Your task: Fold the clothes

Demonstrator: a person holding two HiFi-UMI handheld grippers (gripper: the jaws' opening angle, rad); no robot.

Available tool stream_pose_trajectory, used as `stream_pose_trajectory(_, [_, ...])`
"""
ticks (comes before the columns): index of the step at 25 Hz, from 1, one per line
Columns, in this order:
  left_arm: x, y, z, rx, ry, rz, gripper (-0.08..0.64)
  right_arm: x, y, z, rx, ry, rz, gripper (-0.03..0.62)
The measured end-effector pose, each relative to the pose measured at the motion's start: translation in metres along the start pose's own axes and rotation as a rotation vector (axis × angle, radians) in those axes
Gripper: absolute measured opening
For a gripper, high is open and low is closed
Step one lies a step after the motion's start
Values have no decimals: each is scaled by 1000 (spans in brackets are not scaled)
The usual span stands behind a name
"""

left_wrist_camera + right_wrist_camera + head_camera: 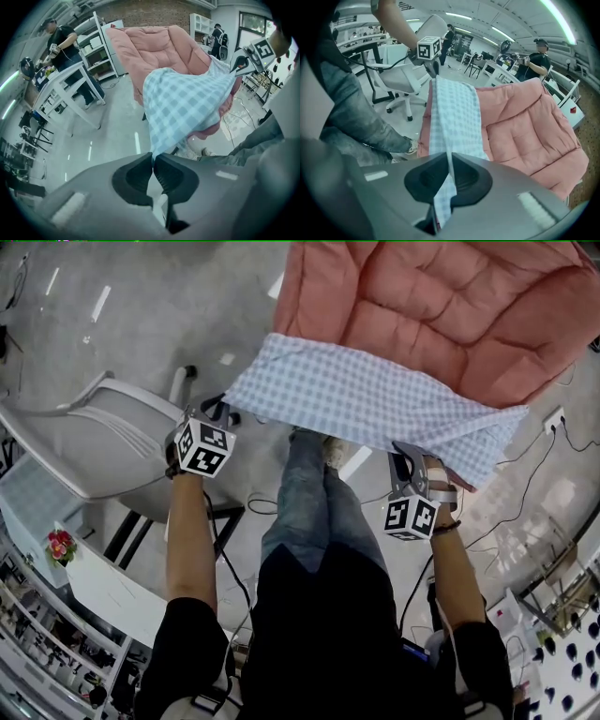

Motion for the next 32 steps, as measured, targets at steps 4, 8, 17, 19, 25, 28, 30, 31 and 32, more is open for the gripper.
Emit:
stream_pose_trajectory(4, [-1,-5,8,39,11,-7,15,5,4,11,-25,10,18,14])
stream_pose_trajectory(8, [1,-10,9,50,14,5,16,12,12,24,-33,28,-49,15])
stream_pose_trajectory(17, [1,-25,0,157,-13,-78,105,18,32,45,-124,64,-51,85])
stream_pose_trajectory(19, [-8,-25,-9,176,-55,-123,146,16,41,49,-179,66,-42,240])
stream_pose_trajectory(25, [-47,-20,-40,146,-157,-67,150,6,31,41,-148,27,13,265])
stream_pose_trajectory(28, [-75,-28,-55,154,-195,-12,150,5,21,28,-133,19,34,265])
stream_pose_trajectory(30, [-95,-37,-63,165,-207,20,150,8,12,18,-126,21,58,265])
stream_pose_trajectory(31, [-107,-41,-67,170,-217,35,150,8,6,13,-116,21,77,265])
stream_pose_trajectory(32, [-120,-44,-70,175,-230,50,150,9,-2,7,-100,18,99,265])
Point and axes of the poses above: the fingertips, and each gripper's own axes: z forward along the fingers, y to its left, x out of its underside, the point moved 4 cm from there along -z, backward along the fingers, and after that the axes turned 11 degrees about -z, right-handed, at the moved point
